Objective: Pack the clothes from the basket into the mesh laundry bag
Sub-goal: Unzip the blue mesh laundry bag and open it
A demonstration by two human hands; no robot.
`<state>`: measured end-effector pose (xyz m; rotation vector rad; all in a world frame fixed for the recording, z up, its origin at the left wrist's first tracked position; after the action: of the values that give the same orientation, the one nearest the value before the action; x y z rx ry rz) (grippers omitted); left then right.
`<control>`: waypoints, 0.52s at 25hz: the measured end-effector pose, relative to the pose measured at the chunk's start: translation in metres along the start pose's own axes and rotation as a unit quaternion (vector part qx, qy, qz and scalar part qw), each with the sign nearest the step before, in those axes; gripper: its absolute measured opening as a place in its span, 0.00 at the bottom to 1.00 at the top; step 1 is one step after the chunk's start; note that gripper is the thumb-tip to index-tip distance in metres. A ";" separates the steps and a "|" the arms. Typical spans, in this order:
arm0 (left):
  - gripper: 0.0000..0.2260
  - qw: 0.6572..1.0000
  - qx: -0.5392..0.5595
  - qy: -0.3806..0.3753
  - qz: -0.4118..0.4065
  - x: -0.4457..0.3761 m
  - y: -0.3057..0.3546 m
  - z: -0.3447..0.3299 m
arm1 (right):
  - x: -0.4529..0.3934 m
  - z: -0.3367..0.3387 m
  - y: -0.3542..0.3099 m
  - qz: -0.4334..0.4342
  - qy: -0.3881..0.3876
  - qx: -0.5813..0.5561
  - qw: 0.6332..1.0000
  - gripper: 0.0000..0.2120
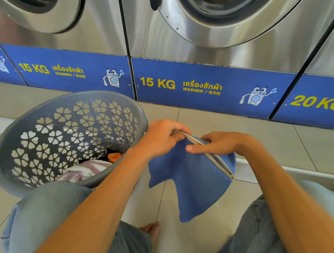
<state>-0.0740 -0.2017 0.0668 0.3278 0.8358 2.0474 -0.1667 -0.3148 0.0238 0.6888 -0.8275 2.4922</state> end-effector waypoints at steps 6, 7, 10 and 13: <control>0.11 0.999 0.038 -0.001 -0.009 0.000 0.000 0.002 | 0.001 -0.010 0.007 -0.027 -0.045 -0.101 0.993 0.42; 0.12 0.999 0.041 -0.003 -0.008 0.001 0.000 0.002 | 0.001 -0.007 0.009 -0.030 -0.031 -0.100 0.994 0.40; 0.15 0.999 0.033 0.005 -0.002 0.001 -0.003 0.004 | 0.005 0.011 0.013 -0.033 0.033 -0.139 0.989 0.32; 0.18 0.999 0.000 0.049 0.003 0.000 -0.006 0.012 | 0.011 0.026 0.014 -0.014 0.080 -0.215 0.973 0.20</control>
<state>-0.0639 -0.1941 0.0720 0.2316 0.8957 2.0823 -0.1744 -0.3391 0.0427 0.3411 -1.2293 2.1983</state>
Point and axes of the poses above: each hand's wrist, its own x-axis away from the middle knuckle, its own z-axis out of the back of the hand, y = z × x, the point moved 9 cm from there along -x, towards the middle knuckle, and after that the axes turned 2 degrees about -x, right-handed, at the moved point
